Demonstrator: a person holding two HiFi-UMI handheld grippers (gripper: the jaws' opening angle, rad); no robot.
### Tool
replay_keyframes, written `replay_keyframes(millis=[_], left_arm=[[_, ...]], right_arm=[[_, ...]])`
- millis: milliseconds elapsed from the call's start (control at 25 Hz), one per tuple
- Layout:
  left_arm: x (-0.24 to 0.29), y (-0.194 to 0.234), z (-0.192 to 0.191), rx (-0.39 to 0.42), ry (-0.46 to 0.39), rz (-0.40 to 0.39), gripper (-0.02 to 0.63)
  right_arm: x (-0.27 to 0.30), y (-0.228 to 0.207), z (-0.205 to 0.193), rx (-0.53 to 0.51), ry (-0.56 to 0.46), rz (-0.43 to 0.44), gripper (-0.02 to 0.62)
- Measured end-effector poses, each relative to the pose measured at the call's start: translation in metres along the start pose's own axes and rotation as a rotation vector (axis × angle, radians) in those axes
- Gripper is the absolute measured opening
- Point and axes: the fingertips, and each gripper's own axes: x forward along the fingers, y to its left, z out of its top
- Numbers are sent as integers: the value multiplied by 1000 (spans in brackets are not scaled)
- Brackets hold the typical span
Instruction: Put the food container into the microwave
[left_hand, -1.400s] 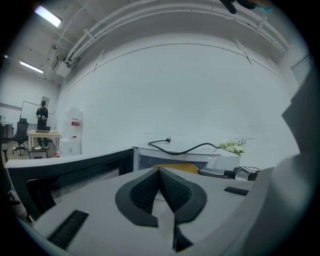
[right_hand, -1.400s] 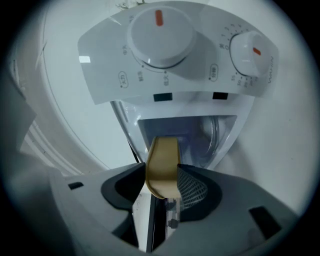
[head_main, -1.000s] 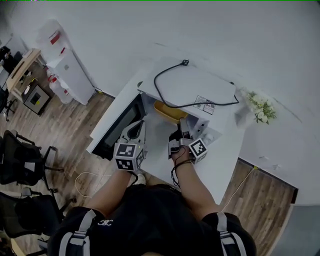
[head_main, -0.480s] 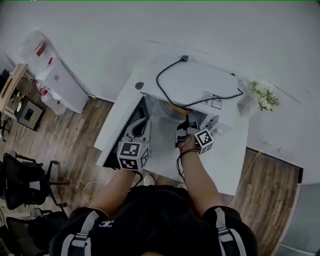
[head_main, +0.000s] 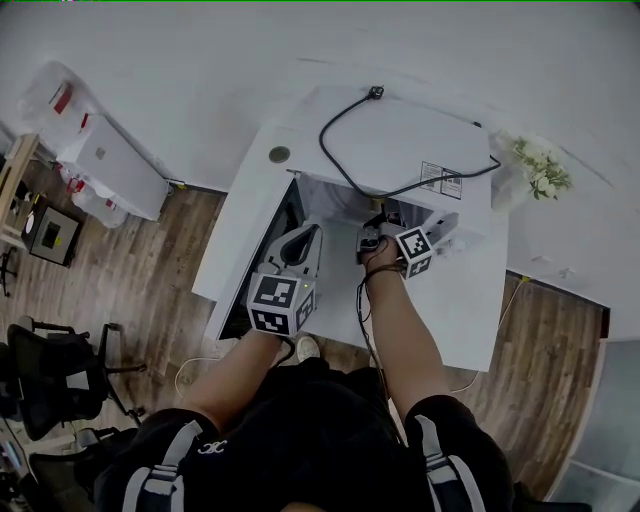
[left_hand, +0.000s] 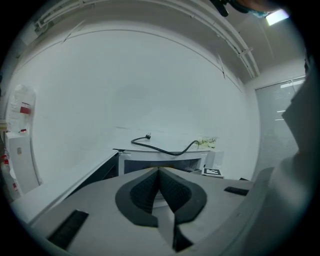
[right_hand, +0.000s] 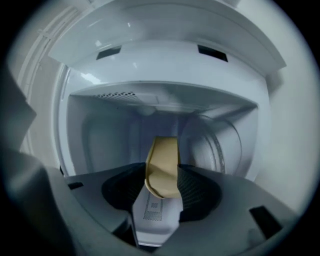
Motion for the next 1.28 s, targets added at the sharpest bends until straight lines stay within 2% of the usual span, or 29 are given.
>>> replay_keyframes(millis=[360,560,600,640,680,760,960,1160,1280], left_arm=[[5,1,-10,1,25,-50,2],[6,1,-11,7,27,-68,2],[6,1,-12,8,29,-70,2],[7,1,-13,7,32,-73,2],[7,0,-14,5,35,-75,2],[7,0,-15,5,37,-79,2],[8,-1,-12,-1,31,-85,2],[6,-2,-11,-20,24,-82,2],[7,-5,-9,-37,23,-81,2]], right_arm=[[17,-3,3,-82,-11,-69,209],[14,-14,1,-225,28,-213,199],[12,-20,2,-250,32,-253,145],[9,-24,3,-270,34,-287,62],[8,-27,4,-283,34,-306,48],[7,-26,4,-296,35,-307,63],[3,-16,5,-345,40,-269,54],[-18,3,0,-536,78,-229,0],[-37,13,-9,-744,146,-207,0]])
